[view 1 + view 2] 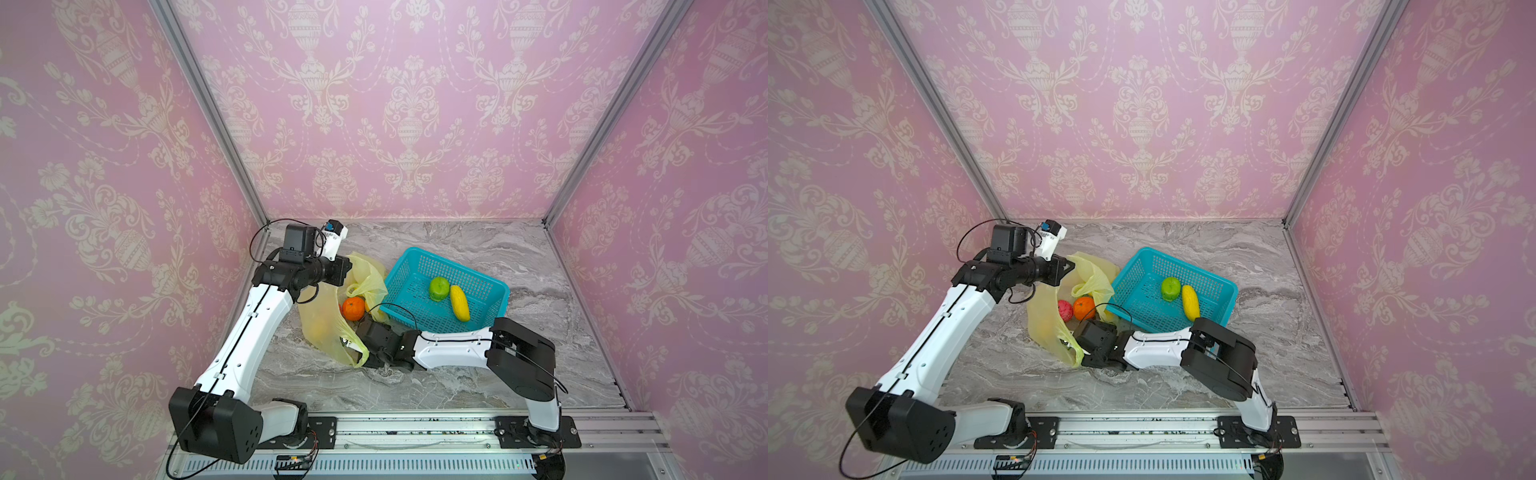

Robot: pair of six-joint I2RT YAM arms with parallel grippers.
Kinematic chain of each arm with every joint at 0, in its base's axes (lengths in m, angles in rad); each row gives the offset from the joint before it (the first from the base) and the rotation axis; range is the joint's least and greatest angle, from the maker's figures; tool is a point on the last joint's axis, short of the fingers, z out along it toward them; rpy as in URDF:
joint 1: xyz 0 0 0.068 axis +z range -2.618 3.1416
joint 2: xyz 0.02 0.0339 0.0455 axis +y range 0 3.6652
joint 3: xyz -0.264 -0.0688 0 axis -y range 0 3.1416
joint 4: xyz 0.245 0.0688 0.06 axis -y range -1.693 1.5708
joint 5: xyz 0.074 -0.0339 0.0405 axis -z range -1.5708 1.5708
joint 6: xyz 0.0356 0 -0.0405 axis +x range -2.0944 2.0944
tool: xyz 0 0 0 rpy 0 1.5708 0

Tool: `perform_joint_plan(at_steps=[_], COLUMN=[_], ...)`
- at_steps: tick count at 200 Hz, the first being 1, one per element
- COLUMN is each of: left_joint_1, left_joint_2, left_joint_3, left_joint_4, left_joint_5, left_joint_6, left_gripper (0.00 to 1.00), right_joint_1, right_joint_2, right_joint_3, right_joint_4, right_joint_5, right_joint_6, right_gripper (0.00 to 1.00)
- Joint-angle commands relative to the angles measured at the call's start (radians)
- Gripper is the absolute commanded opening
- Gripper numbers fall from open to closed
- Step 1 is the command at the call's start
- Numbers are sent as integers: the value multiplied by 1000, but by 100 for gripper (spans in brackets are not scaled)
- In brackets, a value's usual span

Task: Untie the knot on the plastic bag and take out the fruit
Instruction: 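Lower the right gripper into the bag and grasp the long yellow fruit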

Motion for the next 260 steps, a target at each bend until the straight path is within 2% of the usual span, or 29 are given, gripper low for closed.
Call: perform_joint_plan(at_steps=[1, 58, 120, 139, 152, 172, 209, 236, 260], left_joint_1=[6, 6, 7, 6, 6, 6, 6, 6, 6], left_joint_2=[-21, -21, -21, -21, -21, -21, -21, -21, -21], left_joint_3=[3, 3, 3, 2, 2, 2, 2, 2, 3], left_joint_4=[-8, -8, -6, -7, -6, -6, -6, -6, -5], left_joint_5=[3, 5, 7, 6, 6, 7, 9, 10, 13], left_joint_6=[-9, -9, -10, -9, -10, -10, -10, -10, -12], left_gripper=[0, 0, 0, 0, 0, 0, 0, 0, 0], right_joint_1=[0, -1, -1, -1, -1, -1, -1, -9, -26], right_joint_2=[-35, -31, -87, -82, -70, -65, -157, -265, -327], right_joint_3=[-31, -110, -218, -221, -214, -208, -237, -289, -319], right_joint_4=[14, 108, 253, 275, 280, 287, 269, 283, 287], right_joint_5=[47, 208, 313, 329, 337, 333, 218, 100, 17], right_joint_6=[-43, -85, -117, -124, -125, -119, -61, -6, 35], right_gripper=[81, 84, 87, 84, 78, 60, 35, 22, 16])
